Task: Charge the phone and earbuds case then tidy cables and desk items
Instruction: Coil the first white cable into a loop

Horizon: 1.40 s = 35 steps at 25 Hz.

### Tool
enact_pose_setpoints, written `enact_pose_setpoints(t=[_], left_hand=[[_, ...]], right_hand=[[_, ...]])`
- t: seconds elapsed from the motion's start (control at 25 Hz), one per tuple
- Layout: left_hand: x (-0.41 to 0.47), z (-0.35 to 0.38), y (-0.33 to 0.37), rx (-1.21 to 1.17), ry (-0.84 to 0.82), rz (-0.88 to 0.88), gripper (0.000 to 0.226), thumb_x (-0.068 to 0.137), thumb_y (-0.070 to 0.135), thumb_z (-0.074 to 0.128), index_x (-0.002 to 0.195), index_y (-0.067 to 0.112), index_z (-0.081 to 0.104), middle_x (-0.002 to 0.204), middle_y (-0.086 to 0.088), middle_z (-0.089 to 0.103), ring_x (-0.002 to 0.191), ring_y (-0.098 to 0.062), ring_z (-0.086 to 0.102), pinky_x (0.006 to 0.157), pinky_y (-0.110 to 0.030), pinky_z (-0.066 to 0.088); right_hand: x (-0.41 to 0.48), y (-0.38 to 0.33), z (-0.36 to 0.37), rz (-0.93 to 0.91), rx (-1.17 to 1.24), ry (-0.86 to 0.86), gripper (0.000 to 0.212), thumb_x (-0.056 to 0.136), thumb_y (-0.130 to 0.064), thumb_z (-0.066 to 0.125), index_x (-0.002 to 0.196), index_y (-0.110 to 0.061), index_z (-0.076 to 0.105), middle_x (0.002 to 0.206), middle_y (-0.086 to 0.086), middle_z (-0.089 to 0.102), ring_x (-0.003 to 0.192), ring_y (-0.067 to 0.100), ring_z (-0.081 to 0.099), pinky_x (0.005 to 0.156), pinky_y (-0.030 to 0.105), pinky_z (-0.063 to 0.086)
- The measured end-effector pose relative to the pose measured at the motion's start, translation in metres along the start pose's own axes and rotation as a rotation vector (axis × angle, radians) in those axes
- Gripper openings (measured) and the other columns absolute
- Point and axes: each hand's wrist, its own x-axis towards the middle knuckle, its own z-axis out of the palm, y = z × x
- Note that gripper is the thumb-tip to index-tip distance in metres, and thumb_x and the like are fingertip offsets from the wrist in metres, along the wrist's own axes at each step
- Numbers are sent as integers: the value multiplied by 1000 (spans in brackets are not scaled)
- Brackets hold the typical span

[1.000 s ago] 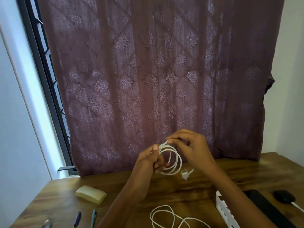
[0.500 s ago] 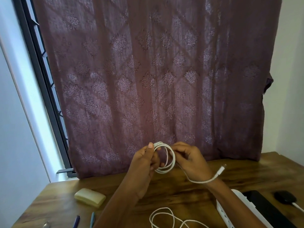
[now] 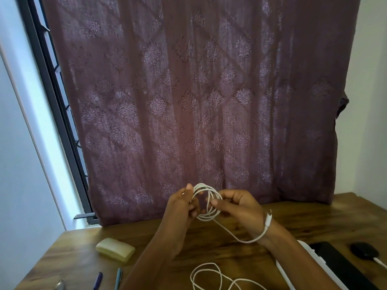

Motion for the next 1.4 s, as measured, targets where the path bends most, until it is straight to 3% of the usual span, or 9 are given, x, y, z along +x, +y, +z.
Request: enact_pose_setpoints(t=[0.16,0.44,0.68,0.8,0.88,0.96,1.08,1.2,1.4], left_hand=[[2,-1,1,-74,-6,-95,33,98,19,35,73,9,55,41,4,36,36,-6,32,43,-19,36],[-11,-6,17,338,-222,60,24,91,27,48,94,16,69,51,10,61,40,-1,44,52,-19,40],[-6,1,15,460,-51,174,29,92,27,50,77,7,64,42,9,56,36,-1,45,43,-15,41],[-4,2,13,527,44,224,28,92,28,50,70,14,59,45,7,55,37,0,47,43,-15,42],[-2,2,12,500,75,222,31,93,28,48,66,14,55,42,7,52,36,-1,46,44,-17,41],[1,2,12,447,109,212,34,94,27,47,62,15,51,38,8,48,35,-2,43,45,-19,39],[2,1,13,415,130,254,36,94,28,45,61,15,48,44,7,45,40,-3,41,46,-19,38],[1,5,14,504,138,373,36,94,30,45,60,17,47,50,5,47,48,-9,43,51,-24,39],[-6,7,16,511,117,428,34,93,30,46,61,22,51,51,5,51,51,-7,49,50,-21,42]], right_hand=[[0,6,-1,133,170,-45,15,79,-17,59,83,-4,66,68,3,68,56,8,60,46,15,43],[-2,-4,1,192,176,-114,16,74,-23,55,76,-10,65,62,-3,66,54,5,58,44,15,38],[1,1,6,169,315,-52,15,73,-21,58,75,-9,68,69,7,69,58,12,64,49,18,50],[3,2,10,76,191,3,7,76,-15,63,81,-11,66,70,6,71,62,14,66,59,25,52],[3,-2,11,-24,12,119,20,76,-4,67,89,-15,57,70,1,68,58,8,63,56,22,53],[2,-7,6,-191,-303,226,29,71,-3,74,83,-22,56,76,-5,60,60,2,57,59,18,49],[-1,-15,5,-341,-719,131,11,77,-13,71,82,-23,71,77,-12,48,69,1,49,65,11,41],[-3,-20,9,-236,-622,-1,13,86,-20,61,88,-19,74,72,-8,46,65,2,45,63,15,38],[-4,-26,12,-138,-452,7,9,78,-21,70,73,-28,74,64,-8,44,58,3,41,57,16,36]])
